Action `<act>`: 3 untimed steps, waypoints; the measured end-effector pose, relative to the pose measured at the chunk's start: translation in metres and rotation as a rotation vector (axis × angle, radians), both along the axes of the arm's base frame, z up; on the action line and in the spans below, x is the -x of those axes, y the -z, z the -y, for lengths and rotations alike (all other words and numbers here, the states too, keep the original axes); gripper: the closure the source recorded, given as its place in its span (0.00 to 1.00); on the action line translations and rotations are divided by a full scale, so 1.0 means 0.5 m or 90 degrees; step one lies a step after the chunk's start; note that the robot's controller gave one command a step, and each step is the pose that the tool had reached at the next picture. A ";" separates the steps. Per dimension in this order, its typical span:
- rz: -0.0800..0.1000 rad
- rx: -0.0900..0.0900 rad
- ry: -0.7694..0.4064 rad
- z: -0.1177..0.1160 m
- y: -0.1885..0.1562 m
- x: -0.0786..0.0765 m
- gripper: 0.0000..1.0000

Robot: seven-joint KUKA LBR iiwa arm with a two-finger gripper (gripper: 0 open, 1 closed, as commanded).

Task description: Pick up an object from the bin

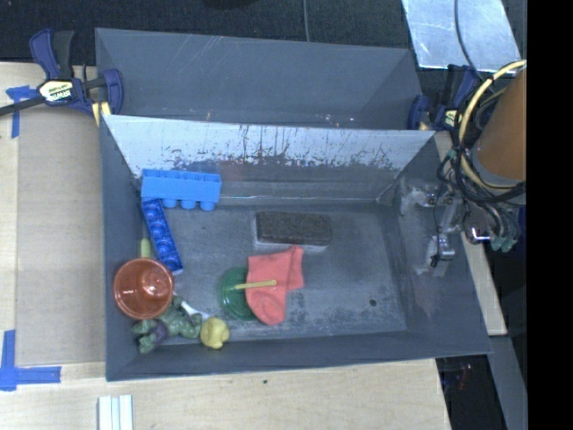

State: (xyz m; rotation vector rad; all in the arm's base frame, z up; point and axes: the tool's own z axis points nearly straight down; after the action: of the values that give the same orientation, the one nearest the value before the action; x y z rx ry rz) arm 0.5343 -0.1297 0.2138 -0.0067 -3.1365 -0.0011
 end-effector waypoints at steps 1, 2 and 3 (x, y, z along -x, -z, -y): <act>0.005 0.001 -0.002 -0.002 -0.010 -0.003 0.00; 0.006 0.001 -0.009 -0.118 0.093 0.045 0.00; 0.013 0.003 0.094 -0.191 0.141 -0.030 0.00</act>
Offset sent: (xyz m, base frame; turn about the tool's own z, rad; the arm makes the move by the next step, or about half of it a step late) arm -0.0255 0.0663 -0.0523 -0.0198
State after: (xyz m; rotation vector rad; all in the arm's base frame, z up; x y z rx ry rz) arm 0.5495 -0.0344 0.1433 -0.2407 -3.1472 0.0062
